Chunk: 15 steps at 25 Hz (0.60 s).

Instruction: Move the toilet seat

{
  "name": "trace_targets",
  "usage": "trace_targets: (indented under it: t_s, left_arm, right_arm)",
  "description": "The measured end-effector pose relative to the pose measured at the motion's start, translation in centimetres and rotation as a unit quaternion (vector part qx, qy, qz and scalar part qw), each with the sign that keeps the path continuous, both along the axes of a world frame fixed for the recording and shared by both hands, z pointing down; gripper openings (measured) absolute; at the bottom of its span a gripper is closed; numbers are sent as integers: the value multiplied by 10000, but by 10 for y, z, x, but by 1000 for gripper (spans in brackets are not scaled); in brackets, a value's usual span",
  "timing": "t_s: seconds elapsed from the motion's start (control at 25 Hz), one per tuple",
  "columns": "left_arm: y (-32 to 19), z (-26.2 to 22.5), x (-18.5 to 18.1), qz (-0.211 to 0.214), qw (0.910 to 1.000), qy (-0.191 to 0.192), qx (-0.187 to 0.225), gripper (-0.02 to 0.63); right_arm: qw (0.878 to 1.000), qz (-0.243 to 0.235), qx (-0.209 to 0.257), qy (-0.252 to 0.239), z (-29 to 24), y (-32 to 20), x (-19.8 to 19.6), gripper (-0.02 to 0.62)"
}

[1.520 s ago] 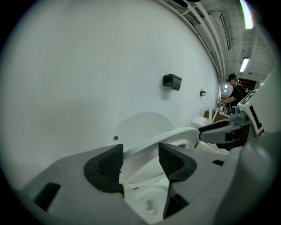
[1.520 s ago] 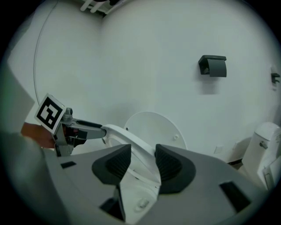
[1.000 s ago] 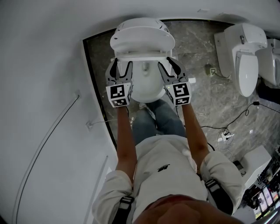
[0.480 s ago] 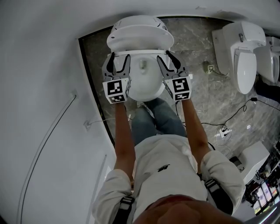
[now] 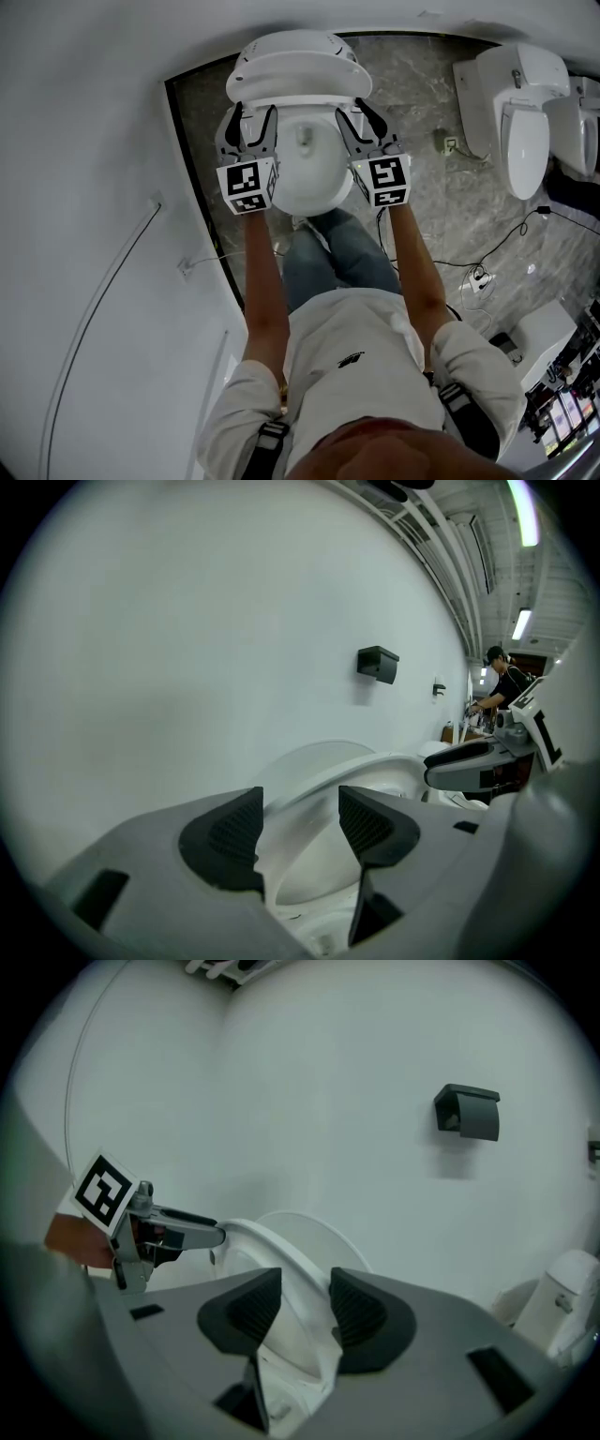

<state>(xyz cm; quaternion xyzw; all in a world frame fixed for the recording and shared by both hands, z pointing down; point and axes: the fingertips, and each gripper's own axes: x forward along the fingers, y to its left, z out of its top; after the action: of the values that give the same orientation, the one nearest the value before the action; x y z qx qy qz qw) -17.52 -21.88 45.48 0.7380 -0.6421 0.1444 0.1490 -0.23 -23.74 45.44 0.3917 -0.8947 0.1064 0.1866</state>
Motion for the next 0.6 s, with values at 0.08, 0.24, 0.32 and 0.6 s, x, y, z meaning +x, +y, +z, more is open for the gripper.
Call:
trace_targets:
  t_s: [0.08,0.24,0.32,0.6]
  left_arm:
    - [-4,0,0,-10,10000,-5,12,273]
    - [-8,0,-1,-10,10000,-13,22,273]
    - [-10,0,-2,0,10000,-15,28,273]
    - [-20,1,-4,19,10000,-37,55,273]
  right_arm:
    - [10000,7,10,4,0,-3,0,183]
    - [10000,-15,19,-24,-3,-8,-3,181]
    - [10000,-20,18,-42,-4,-10,-5,181]
    - [10000,-8,46,5,-1,-20,-6,181]
